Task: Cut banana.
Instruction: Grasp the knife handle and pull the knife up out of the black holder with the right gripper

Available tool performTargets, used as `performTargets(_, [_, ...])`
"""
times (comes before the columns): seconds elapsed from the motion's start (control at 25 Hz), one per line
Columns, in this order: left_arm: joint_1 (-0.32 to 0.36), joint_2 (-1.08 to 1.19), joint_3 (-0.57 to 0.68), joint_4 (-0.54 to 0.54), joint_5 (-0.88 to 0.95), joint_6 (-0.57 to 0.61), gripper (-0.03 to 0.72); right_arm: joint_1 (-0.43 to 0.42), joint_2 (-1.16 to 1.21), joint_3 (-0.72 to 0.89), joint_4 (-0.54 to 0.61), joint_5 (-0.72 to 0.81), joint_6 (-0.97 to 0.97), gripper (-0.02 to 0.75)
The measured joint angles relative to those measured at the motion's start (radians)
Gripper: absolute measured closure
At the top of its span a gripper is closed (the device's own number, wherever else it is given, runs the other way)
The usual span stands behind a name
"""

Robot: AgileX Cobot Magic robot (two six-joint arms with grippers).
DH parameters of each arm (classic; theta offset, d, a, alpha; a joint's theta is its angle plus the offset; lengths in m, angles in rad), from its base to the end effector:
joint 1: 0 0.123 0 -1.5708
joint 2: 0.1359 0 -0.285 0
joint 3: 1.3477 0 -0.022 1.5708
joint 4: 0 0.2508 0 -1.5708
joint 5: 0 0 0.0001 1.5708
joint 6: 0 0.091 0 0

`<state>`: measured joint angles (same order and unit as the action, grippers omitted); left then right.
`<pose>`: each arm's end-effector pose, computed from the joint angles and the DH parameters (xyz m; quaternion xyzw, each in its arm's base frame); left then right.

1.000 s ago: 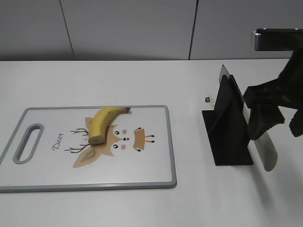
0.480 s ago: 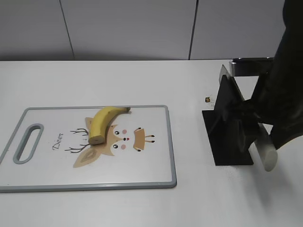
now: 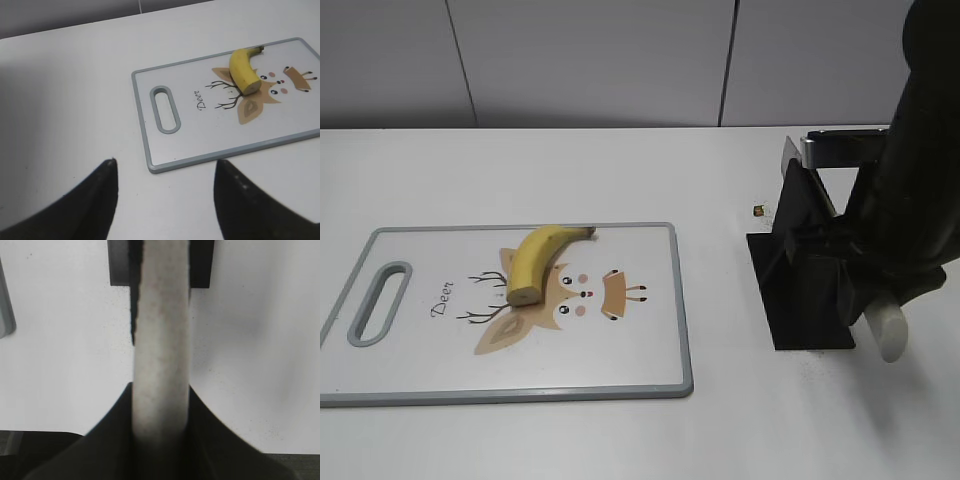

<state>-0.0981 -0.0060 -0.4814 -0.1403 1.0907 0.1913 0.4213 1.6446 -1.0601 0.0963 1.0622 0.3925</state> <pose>-0.0064 -0.0107 0.2704 0.1276 0.8525 -0.0466 0.5047 0.2627 0.1261 0.2108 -0.0088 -0.9991 -0.0410 0.0115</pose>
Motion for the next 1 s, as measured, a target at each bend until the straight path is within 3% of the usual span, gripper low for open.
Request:
performTargets(0.44, [0.0,0.0,0.0,0.0,0.0,0.0,0.099,0.0,-0.013,0.0,0.001,0.034,0.0,0.577])
performTargets(1.0, [0.0,0.0,0.0,0.0,0.0,0.0,0.099,0.0,-0.198,0.0,0.002,0.053,0.003,0.579])
